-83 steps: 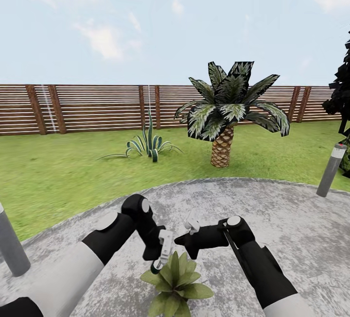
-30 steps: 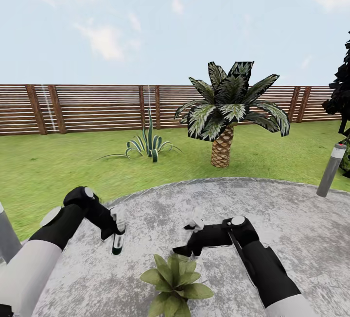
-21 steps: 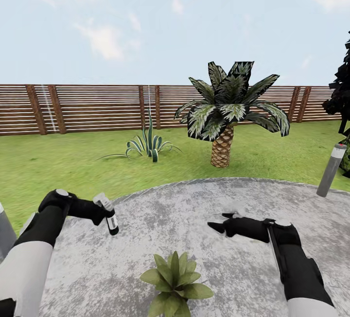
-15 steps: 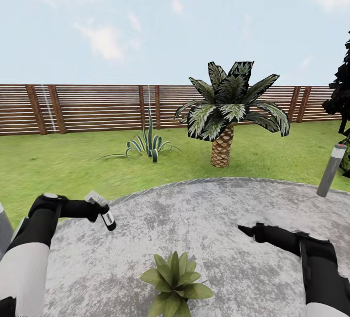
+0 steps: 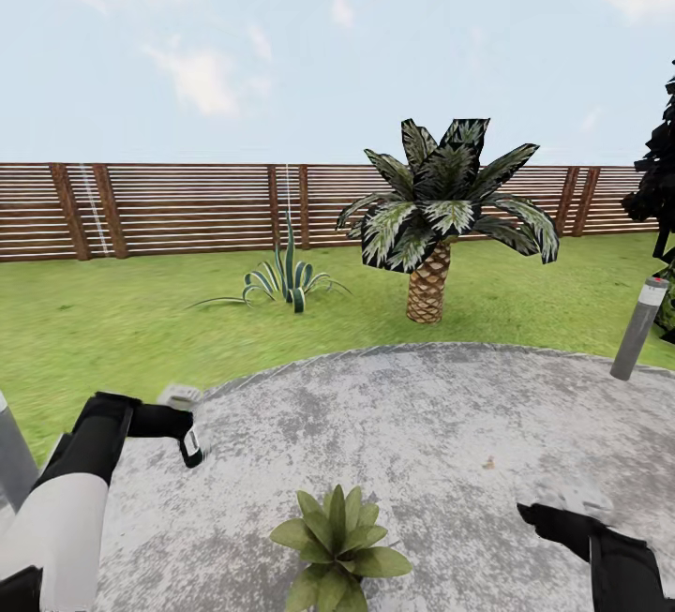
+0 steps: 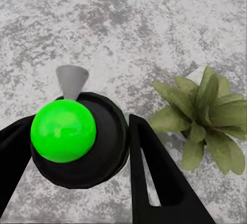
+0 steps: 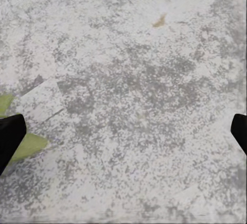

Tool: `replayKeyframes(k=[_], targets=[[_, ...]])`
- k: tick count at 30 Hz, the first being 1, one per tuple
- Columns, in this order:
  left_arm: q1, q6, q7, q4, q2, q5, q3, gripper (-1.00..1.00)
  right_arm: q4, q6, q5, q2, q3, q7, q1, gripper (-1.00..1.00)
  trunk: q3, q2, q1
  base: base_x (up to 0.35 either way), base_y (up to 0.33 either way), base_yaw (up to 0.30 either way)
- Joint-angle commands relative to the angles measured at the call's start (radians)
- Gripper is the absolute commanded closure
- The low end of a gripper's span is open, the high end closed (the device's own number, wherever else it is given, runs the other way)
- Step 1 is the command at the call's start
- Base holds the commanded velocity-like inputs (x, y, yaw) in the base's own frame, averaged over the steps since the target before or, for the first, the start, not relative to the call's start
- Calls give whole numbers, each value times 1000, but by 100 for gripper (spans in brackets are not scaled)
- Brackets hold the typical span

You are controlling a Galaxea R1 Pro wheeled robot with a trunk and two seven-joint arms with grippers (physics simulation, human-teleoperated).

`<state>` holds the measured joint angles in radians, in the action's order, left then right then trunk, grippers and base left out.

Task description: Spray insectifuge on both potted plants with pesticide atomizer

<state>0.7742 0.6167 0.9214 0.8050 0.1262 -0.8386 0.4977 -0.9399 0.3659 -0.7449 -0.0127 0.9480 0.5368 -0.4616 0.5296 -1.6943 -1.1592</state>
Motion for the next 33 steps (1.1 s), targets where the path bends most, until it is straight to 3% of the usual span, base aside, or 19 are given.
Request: replayKeyframes(k=[1, 6, 13, 22, 25, 29, 32, 33], targets=[[1, 6, -7, -5, -1, -4, 10, 100, 9, 1, -8, -1, 4, -13, -2, -100, 1, -1, 0, 0, 0, 0], [1, 3, -76, -73, -2, -3, 50, 100, 47, 2, -6, 0, 5, -83, -2, -100, 1, -1, 0, 0, 0, 0], [2, 5, -79, -155, -7, -5, 51, 100, 52, 2, -6, 0, 5, -89, -2, -100, 1, -1, 0, 0, 0, 0], [2, 17, -75, -172, -8, -9, 50, 100, 52, 2, -8, 0, 5, -89, -2, -100, 1, -1, 0, 0, 0, 0], [2, 130, -75, -172, -8, -12, 40, 100, 53, 2, -8, 1, 4, -90, -2, -100, 4, -1, 0, 0, 0, 0], [2, 192, -75, -172, -8, -13, -39, 100, 53, 2, -8, 1, 3, -90, -2, -100, 9, -1, 0, 0, 0, 0], [2, 206, -70, -176, -8, -11, -167, 100, 53, 2, -8, 2, 3, -89, -2, -100, 14, -1, 0, 0, 0, 0], [2, 207, -66, -185, -8, -10, -189, 100, 53, 2, -8, 2, 3, -89, -2, -100, 16, -1, 0, 0, 0, 0]])
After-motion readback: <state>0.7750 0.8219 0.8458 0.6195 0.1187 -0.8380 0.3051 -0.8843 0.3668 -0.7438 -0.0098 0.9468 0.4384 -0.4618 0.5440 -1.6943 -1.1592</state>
